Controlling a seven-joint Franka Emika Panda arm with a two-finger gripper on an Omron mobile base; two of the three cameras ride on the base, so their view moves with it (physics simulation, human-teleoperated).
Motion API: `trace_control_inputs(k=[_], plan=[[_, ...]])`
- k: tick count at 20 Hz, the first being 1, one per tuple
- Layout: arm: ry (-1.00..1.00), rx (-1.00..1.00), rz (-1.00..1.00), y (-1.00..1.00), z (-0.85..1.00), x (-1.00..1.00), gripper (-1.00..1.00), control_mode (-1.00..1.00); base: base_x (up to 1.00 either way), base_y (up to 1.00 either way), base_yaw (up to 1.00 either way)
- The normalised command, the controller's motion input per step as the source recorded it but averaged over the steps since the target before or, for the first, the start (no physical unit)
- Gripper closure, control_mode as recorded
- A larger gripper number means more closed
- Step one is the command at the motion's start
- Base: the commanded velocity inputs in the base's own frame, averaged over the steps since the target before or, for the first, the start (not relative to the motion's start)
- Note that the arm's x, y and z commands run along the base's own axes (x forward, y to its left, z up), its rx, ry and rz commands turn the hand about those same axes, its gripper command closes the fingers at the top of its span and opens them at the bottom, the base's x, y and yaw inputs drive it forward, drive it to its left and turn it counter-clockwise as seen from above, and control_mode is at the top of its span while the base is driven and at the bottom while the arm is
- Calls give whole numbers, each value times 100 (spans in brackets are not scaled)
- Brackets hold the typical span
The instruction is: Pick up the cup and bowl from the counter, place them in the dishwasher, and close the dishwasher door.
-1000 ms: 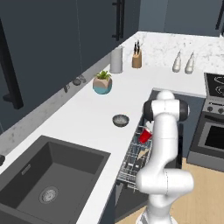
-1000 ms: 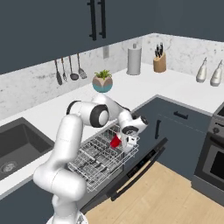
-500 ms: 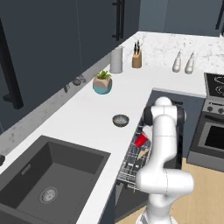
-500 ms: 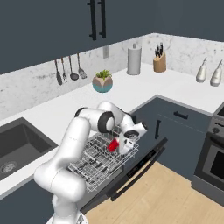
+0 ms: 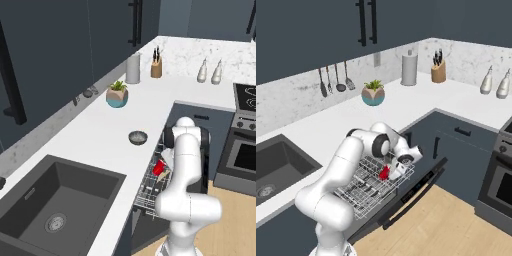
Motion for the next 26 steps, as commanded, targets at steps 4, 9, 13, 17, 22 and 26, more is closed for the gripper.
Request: trace_control_inputs(k=[4,9,13,17,22,26], plan=[[3,0,-16,0,-21,0,-100,-100,0,0,0],[0,0,-14,-2,10,-10,-100,-100,0,0,0],[-3,0,-8,-15,78,-38,-100,-100,0,0,0],[-9,0,-1,-16,100,-52,-100,-100,0,0,0],[-21,-1,0,-2,100,-61,-100,-100,0,0,0],[-36,-9,5,6,100,-71,-100,-100,0,0,0]])
